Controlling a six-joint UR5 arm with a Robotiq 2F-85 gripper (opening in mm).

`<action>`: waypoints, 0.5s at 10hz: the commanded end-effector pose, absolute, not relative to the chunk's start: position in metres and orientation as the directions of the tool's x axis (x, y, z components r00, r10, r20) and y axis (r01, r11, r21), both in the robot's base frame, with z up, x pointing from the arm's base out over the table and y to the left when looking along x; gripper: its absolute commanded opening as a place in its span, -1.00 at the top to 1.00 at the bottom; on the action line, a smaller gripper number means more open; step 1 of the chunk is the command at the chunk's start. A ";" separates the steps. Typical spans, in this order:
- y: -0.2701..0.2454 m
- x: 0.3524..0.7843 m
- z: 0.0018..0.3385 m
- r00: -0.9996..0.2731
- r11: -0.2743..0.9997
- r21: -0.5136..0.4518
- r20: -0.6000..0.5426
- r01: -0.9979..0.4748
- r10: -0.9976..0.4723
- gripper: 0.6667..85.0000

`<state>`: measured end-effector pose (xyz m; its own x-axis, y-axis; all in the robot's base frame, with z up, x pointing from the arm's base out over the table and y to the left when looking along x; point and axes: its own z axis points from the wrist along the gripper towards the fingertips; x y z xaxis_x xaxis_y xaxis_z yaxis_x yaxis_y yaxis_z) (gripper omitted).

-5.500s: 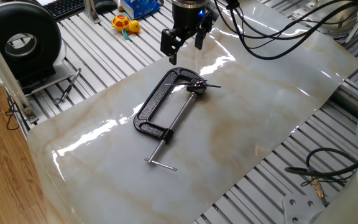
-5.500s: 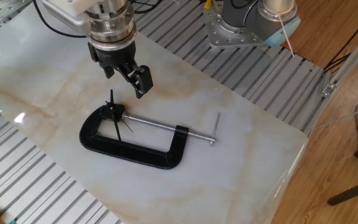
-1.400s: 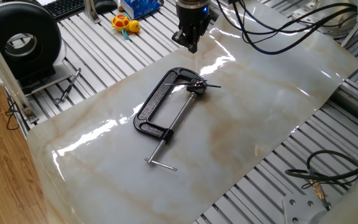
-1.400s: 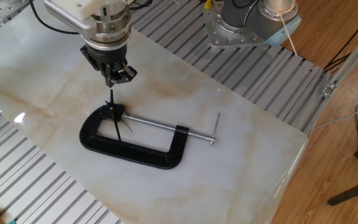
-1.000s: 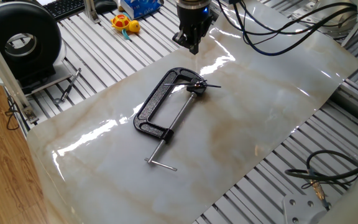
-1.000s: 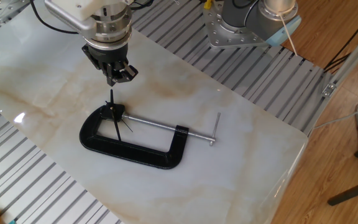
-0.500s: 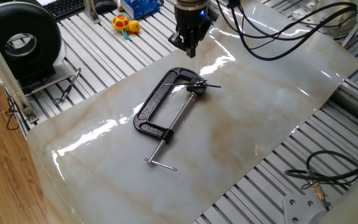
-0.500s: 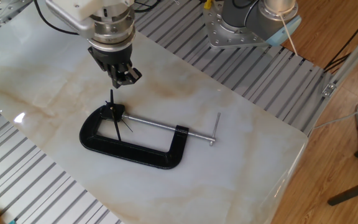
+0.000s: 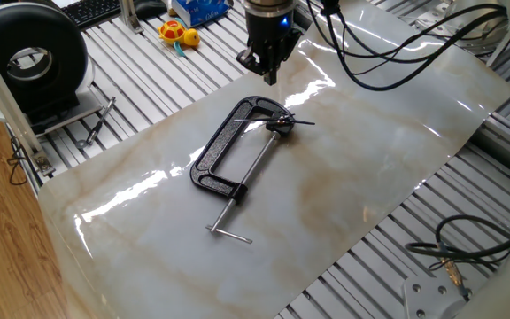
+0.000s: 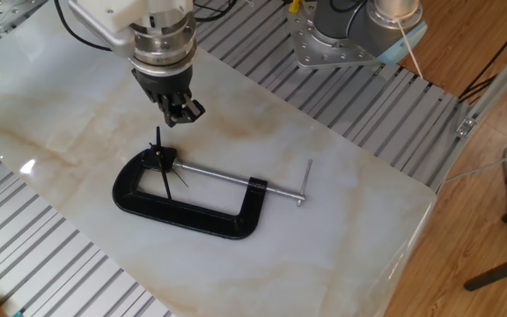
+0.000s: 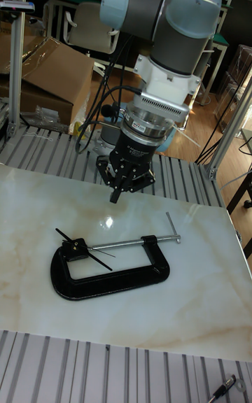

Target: Turn the hands of a clock

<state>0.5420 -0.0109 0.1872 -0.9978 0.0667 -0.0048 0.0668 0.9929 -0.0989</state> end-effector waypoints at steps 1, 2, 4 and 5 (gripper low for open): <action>-0.013 0.538 0.188 -0.998 0.991 -0.118 0.014 0.059 0.061 0.95; -0.019 0.538 0.188 -0.999 0.989 -0.136 0.013 0.050 0.052 0.97; -0.023 0.541 0.188 -1.000 0.988 -0.152 0.008 0.018 0.019 0.97; -0.023 0.537 0.189 -1.000 0.988 -0.155 0.025 0.015 0.019 0.96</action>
